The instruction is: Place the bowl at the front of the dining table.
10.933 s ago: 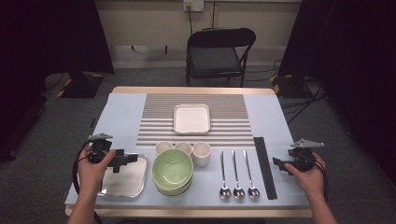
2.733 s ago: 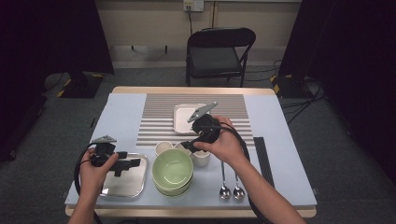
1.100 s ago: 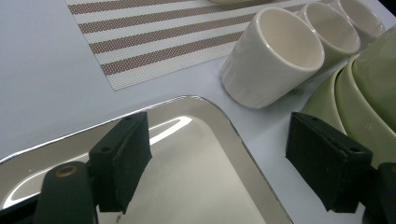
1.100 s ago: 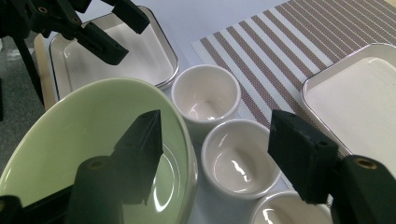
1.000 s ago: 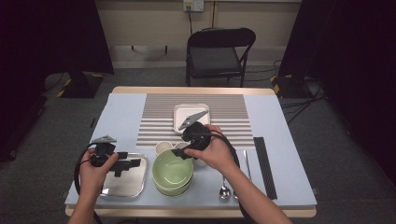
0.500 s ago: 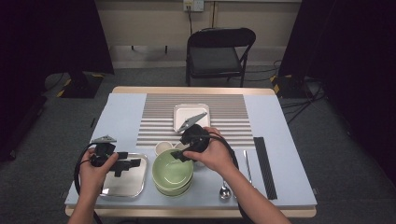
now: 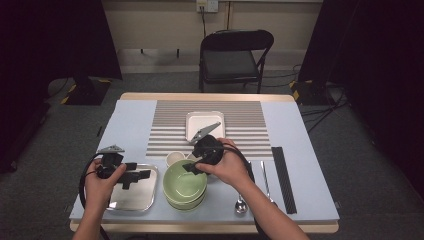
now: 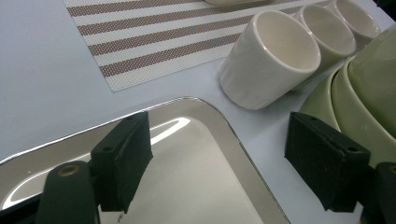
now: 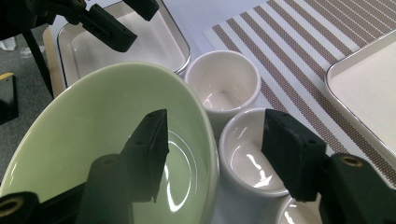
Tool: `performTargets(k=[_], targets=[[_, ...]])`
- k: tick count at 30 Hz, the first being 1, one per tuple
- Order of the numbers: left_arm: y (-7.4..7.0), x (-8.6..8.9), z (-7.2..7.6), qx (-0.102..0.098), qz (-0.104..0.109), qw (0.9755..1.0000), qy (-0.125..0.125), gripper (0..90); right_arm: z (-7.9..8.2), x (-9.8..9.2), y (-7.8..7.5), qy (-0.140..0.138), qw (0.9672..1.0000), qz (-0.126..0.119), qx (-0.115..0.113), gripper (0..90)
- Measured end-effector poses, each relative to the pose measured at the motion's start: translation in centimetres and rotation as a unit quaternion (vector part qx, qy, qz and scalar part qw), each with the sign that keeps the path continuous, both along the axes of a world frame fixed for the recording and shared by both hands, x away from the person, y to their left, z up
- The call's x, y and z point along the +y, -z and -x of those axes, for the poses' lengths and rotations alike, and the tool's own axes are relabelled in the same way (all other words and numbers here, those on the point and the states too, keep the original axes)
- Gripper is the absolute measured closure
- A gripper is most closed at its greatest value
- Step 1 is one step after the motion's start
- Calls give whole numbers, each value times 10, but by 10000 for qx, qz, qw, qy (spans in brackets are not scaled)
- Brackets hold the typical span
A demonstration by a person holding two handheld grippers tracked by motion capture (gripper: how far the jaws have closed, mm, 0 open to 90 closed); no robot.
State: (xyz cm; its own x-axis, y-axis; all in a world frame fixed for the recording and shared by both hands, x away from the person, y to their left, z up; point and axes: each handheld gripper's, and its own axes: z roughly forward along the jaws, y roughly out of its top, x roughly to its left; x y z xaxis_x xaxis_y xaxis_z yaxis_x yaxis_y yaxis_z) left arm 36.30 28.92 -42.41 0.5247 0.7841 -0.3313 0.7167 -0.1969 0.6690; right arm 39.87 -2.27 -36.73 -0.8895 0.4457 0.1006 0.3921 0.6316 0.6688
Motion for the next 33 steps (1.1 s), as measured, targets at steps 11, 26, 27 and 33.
performTargets(k=[11, 26, 27, 33], targets=[[-1, 0, 1, 0, 39, 10000, -16, 228, 2, 0, 4, 21, 10000, 22, 78, 483], [-1, 0, 0, 6, 59, 10000, -2, 230, 5, -1, 7, 162, 9997, -31, 165, 646], [-1, 0, 1, 2, 51, 10000, -10, 230, 5, -1, 7, 156, 9997, -27, 180, 652], [-1, 2, 0, -25, 37, 10000, -18, 230, 5, -1, 10, 122, 9997, -18, 232, 676]])
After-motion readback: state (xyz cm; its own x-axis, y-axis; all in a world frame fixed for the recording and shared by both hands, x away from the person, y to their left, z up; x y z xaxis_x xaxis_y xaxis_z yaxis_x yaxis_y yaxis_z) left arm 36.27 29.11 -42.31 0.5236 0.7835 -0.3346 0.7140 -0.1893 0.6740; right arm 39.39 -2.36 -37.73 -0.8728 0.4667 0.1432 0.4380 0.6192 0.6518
